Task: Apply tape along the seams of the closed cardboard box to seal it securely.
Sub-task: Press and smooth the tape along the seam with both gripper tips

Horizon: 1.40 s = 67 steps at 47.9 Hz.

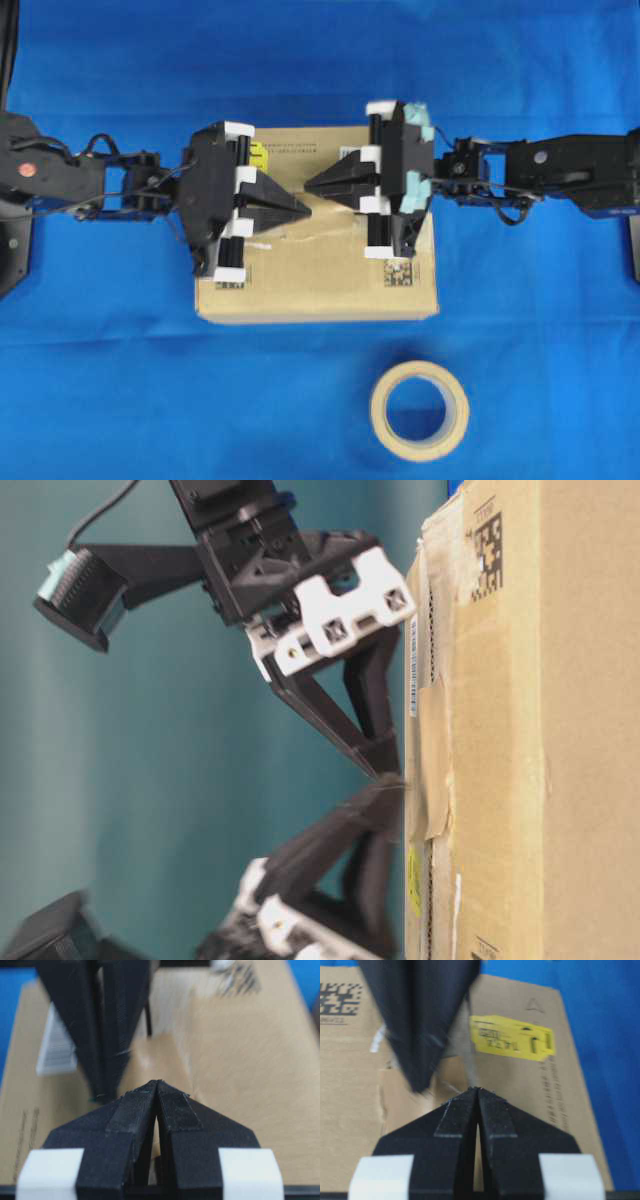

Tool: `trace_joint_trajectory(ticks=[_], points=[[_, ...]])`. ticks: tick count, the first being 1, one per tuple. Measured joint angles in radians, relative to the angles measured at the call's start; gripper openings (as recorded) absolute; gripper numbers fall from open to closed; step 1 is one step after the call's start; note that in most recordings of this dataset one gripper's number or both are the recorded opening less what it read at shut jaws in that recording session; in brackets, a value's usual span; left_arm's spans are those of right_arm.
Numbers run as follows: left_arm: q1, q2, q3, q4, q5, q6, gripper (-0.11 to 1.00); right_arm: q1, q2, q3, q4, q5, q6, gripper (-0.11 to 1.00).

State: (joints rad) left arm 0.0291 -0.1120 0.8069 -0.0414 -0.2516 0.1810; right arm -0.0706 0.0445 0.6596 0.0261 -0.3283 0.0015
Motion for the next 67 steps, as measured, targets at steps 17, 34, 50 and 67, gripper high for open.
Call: trace_joint_trajectory(ticks=[17,34,50,67], points=[[0.037,0.055,0.032,0.000,-0.021,-0.069,0.00,0.005,0.055,-0.015,0.021,0.006,0.005,0.01],[0.038,0.034,0.081,0.000,-0.025,-0.110,0.00,0.014,0.029,0.044,0.075,0.048,0.005,0.01],[0.043,0.000,0.123,0.000,-0.026,-0.114,0.00,0.020,-0.035,0.121,0.101,0.060,0.005,0.01],[0.048,-0.040,0.078,0.002,-0.015,-0.095,0.00,0.021,-0.117,0.120,0.101,0.075,-0.008,0.01]])
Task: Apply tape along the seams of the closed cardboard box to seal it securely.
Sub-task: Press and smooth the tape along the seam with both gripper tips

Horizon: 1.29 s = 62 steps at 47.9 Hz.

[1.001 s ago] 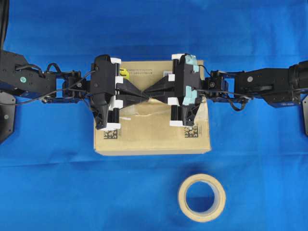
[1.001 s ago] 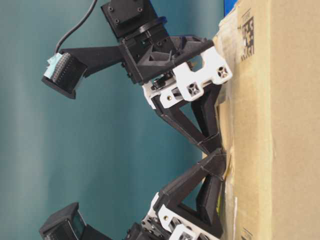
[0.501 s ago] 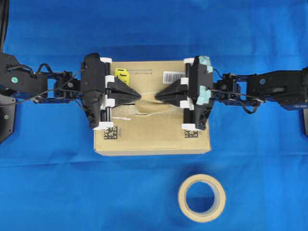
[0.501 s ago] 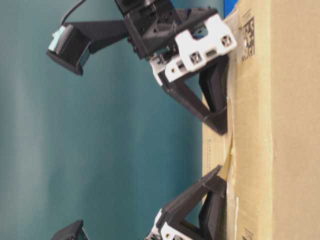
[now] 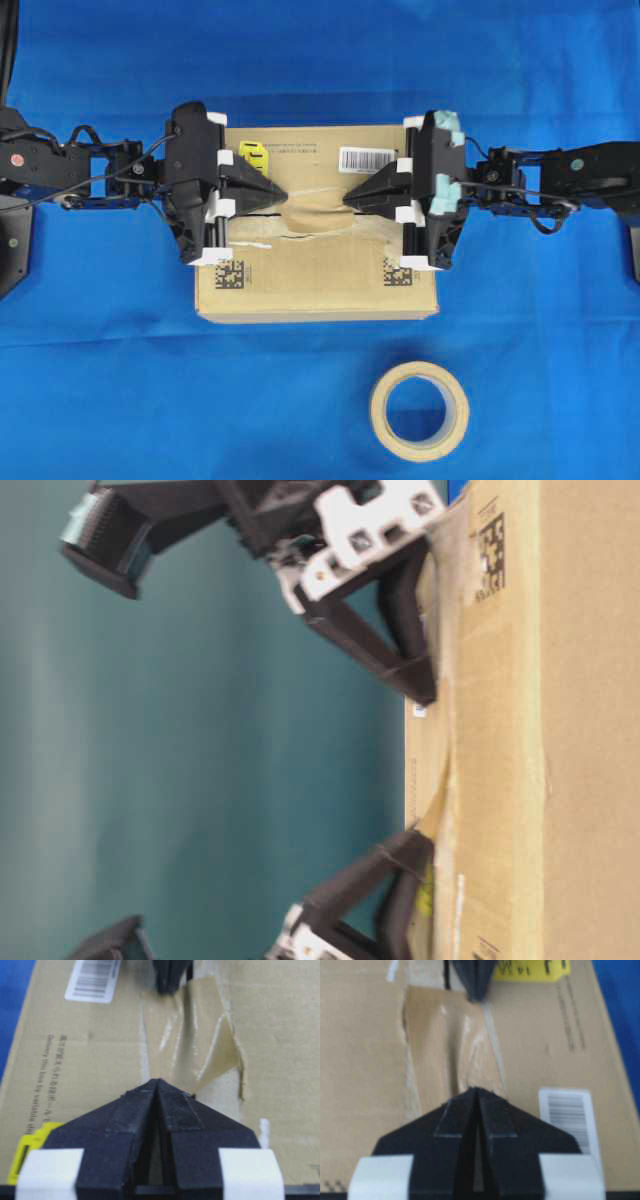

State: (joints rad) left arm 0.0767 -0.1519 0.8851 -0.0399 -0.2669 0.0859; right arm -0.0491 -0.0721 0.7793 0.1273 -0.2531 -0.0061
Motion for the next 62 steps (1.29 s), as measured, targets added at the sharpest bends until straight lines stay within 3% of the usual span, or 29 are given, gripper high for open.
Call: trace_joint_trajectory(ticks=[10,19,44,53,62], points=[[-0.012,-0.009,-0.063,0.003,-0.038,0.054,0.00,-0.002,-0.012,-0.048,-0.002,-0.020,-0.003,0.01],[-0.058,0.018,-0.086,0.003,-0.043,0.058,0.00,-0.002,0.025,-0.081,-0.002,-0.023,-0.003,0.01],[-0.100,0.083,-0.018,0.002,-0.054,-0.003,0.00,0.006,0.132,-0.118,0.002,-0.028,0.011,0.01],[-0.098,0.081,0.002,0.002,-0.055,-0.021,0.00,0.025,0.163,-0.120,0.035,-0.038,0.012,0.01],[-0.098,0.078,0.011,0.002,-0.055,-0.026,0.00,0.032,0.166,-0.078,0.100,-0.051,0.014,0.01]])
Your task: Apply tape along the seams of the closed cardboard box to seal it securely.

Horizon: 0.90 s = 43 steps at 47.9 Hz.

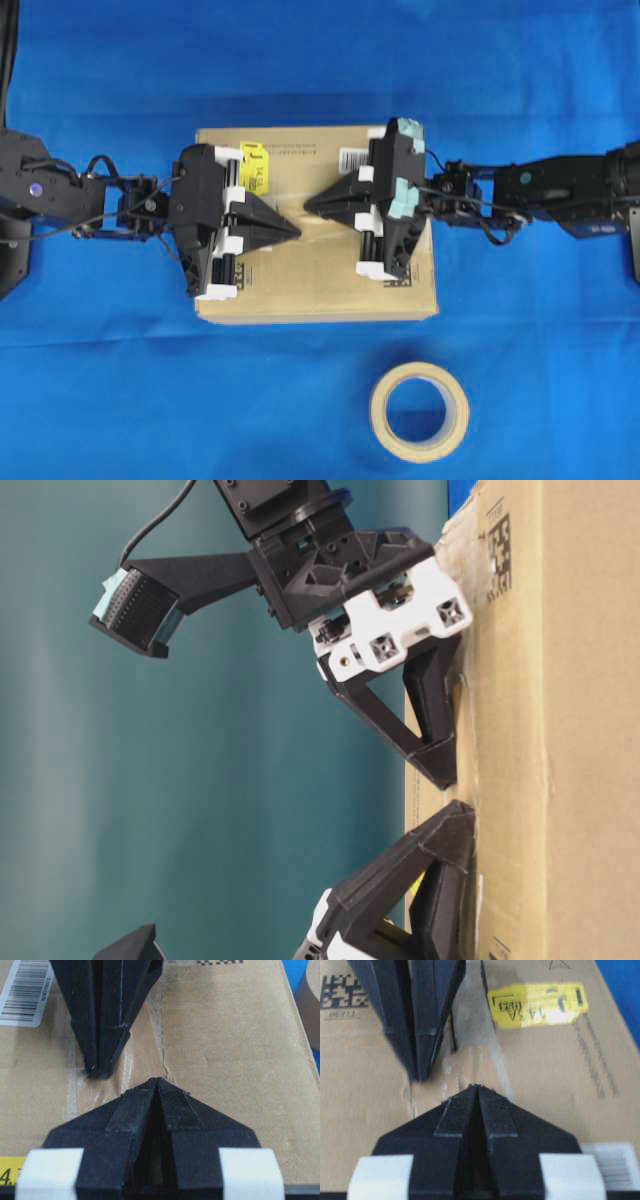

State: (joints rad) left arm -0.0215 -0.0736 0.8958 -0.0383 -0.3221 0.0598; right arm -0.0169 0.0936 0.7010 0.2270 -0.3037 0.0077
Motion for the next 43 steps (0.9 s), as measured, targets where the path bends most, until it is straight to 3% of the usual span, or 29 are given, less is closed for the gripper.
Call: trace_joint_trajectory(ticks=[17,43], points=[[0.002,-0.026,0.040,0.000,0.000,-0.006,0.00,0.028,-0.069,0.100,0.061,-0.005,0.000,0.01],[0.020,-0.110,0.071,0.000,0.011,-0.026,0.00,0.048,-0.143,0.140,0.071,0.005,-0.017,0.01]])
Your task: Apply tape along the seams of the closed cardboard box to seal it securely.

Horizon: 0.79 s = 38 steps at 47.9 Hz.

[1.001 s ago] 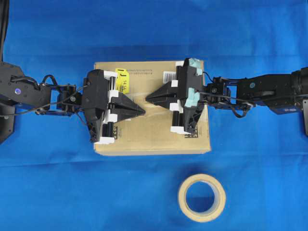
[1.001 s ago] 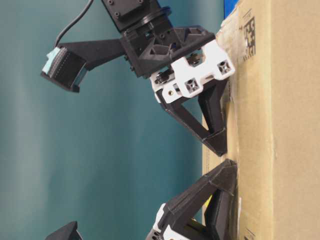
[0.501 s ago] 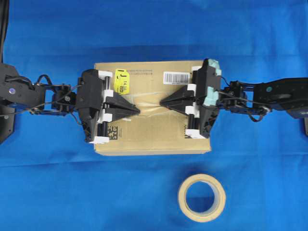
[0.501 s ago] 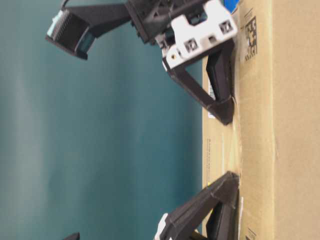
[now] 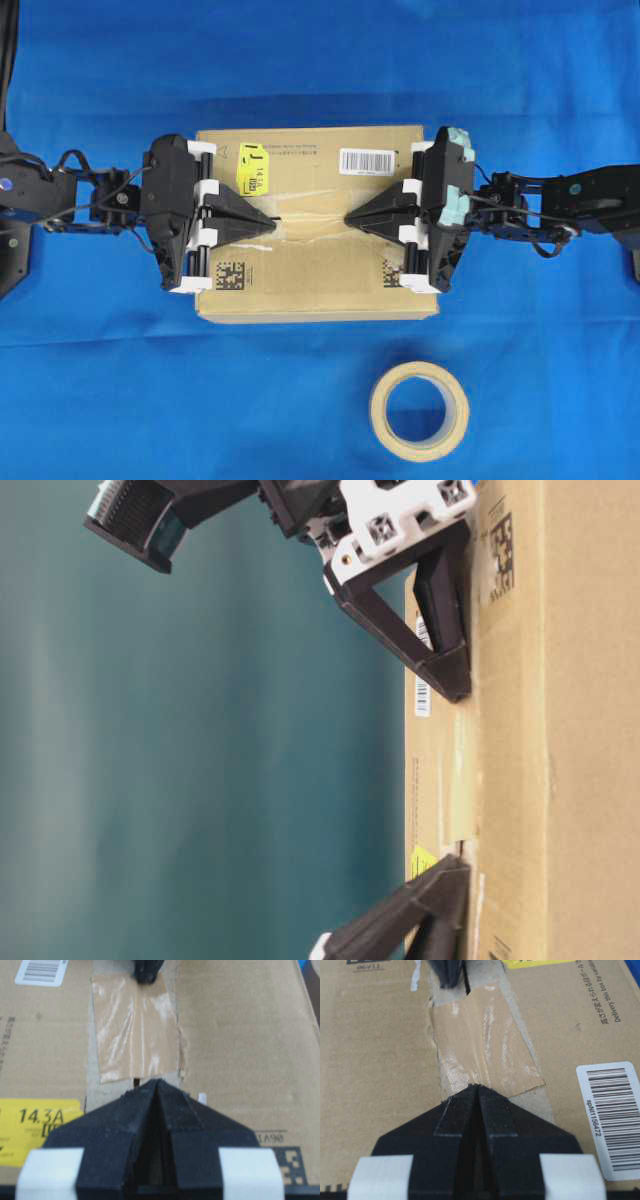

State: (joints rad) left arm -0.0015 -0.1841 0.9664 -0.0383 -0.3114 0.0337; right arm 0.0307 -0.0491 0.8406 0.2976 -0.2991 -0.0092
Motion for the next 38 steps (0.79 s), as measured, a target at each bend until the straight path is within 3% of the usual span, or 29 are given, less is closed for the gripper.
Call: trace_joint_trajectory(ticks=[18,38], points=[[0.002,-0.285,-0.005,0.000,0.071,0.006,0.00,-0.009,-0.308,0.008,-0.009,0.137,-0.080,0.01],[0.003,-0.647,0.117,0.000,0.301,0.003,0.00,-0.020,-0.689,0.169,-0.009,0.308,-0.114,0.01]])
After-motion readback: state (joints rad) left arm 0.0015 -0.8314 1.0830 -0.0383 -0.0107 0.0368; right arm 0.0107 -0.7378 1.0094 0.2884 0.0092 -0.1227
